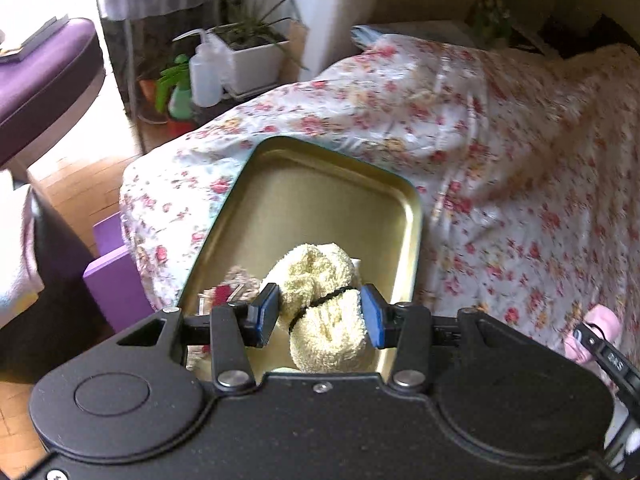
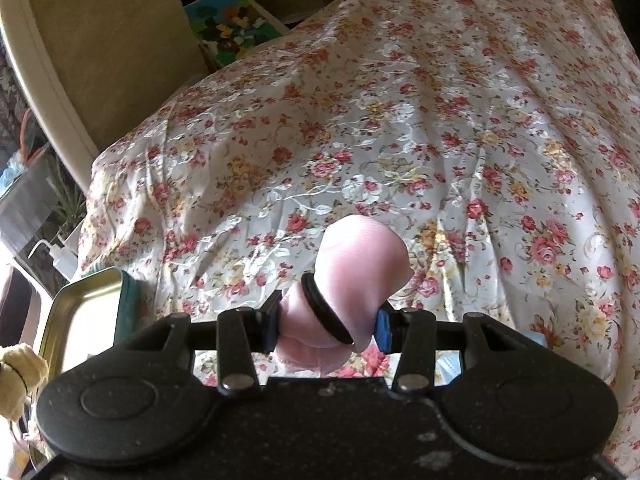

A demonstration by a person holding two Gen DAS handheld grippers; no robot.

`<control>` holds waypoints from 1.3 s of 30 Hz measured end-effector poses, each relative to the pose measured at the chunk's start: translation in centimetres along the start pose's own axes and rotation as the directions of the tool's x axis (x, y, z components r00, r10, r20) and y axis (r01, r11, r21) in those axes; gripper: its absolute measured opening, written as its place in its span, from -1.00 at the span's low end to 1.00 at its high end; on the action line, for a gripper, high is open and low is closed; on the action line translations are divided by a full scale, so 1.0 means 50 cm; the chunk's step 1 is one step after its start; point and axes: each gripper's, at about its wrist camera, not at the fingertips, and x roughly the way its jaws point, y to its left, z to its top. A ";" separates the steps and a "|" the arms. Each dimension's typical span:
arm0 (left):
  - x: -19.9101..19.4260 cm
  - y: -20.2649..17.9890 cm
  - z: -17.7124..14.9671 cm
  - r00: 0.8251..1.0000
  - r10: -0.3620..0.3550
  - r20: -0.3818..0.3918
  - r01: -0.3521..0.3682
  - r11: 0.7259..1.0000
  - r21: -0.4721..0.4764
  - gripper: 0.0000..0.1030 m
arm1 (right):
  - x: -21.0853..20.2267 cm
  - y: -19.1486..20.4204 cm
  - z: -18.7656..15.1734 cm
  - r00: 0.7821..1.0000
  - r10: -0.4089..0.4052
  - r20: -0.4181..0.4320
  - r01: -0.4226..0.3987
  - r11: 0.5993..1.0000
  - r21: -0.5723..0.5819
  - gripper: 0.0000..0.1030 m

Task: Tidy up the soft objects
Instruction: 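Carry the pink socks in the right gripper while the left carries yellow socks to the tray, then open both grippers to drop the sock bundles into the gold tray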

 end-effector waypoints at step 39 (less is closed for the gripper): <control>-0.017 0.064 0.027 0.988 0.137 0.074 -0.127 0.984 -0.124 -0.11 | 0.058 0.499 0.001 0.969 0.234 -0.076 -0.246 0.923 -0.295 0.27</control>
